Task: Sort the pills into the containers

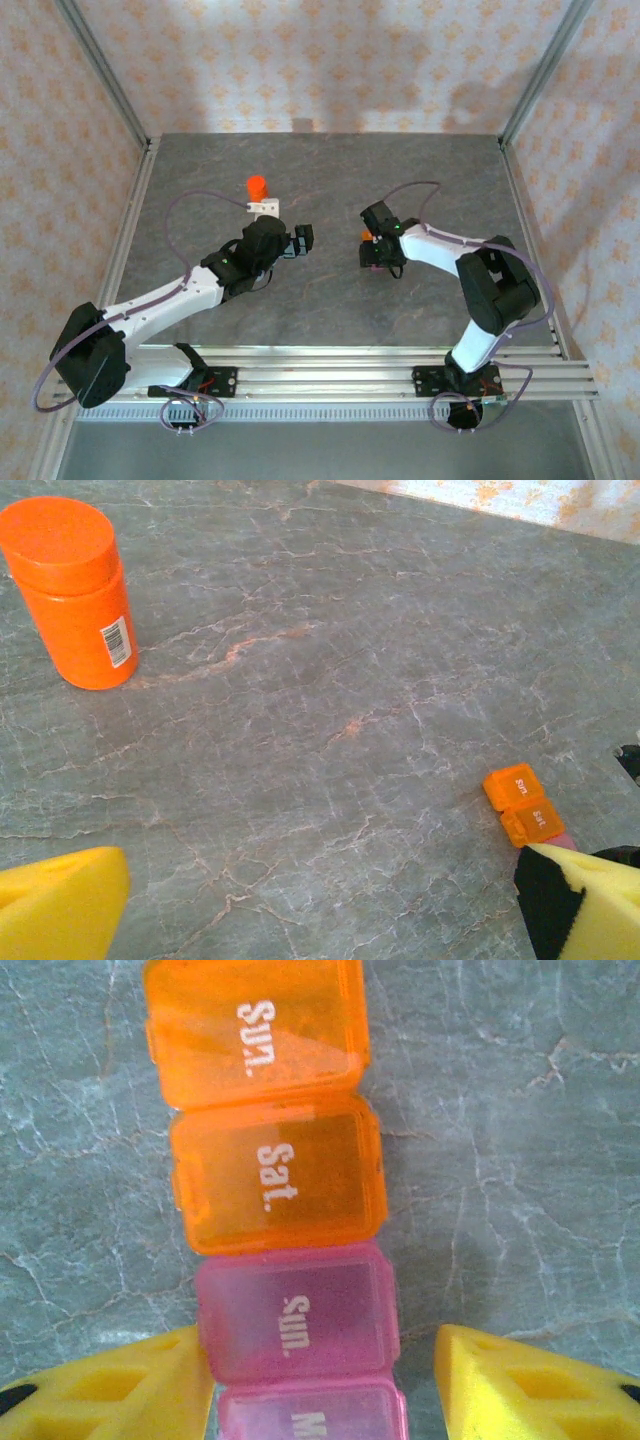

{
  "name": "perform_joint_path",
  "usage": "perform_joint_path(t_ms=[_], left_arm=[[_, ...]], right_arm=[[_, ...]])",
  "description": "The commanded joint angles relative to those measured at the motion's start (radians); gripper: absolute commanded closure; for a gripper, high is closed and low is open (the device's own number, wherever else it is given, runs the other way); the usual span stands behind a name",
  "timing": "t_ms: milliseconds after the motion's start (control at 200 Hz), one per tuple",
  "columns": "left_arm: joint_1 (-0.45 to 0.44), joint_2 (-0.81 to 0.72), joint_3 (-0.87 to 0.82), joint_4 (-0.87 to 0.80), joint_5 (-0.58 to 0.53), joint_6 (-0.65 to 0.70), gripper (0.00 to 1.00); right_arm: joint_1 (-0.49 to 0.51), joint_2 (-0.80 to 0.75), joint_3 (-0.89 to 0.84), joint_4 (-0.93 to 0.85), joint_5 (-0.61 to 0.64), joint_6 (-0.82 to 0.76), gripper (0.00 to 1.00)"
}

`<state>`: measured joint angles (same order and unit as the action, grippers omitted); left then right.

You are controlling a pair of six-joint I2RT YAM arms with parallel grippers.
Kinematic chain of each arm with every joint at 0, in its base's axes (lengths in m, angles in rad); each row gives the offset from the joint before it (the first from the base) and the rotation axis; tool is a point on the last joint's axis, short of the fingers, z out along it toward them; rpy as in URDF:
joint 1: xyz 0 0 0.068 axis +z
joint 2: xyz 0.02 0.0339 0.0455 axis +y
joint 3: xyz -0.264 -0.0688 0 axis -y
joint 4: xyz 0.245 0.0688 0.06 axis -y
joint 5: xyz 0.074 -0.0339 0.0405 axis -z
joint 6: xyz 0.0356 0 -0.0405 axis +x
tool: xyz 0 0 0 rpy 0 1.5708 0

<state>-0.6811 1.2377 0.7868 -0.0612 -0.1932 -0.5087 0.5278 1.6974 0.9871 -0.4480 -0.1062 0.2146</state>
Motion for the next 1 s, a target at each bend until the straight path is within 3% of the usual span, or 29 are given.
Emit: perform_joint_path(t_ms=[0,125,360,541,781,991], left_arm=[[-0.009,0.016,0.026,0.014,0.003,-0.016,0.0],[-0.009,0.016,0.028,0.007,0.006,-0.013,0.0],[-0.009,0.01,0.024,0.0,0.006,-0.01,0.0],[-0.009,-0.023,0.018,-0.007,0.006,-0.02,0.0],[-0.004,-0.073,0.026,0.016,0.113,-0.087,0.0],[0.061,-0.076,0.042,0.109,0.326,-0.216,0.0]], right_arm=[[0.008,0.031,0.027,-0.003,0.042,-0.016,0.41],[0.008,0.043,0.021,0.005,0.039,-0.015,0.42],[0.009,0.035,0.009,0.009,0.023,-0.017,0.63],[0.008,-0.044,0.002,0.007,-0.023,-0.021,0.7],[0.008,-0.204,-0.013,0.091,-0.27,-0.047,0.7],[0.009,-0.303,-0.019,0.166,-0.458,-0.059,0.71]])
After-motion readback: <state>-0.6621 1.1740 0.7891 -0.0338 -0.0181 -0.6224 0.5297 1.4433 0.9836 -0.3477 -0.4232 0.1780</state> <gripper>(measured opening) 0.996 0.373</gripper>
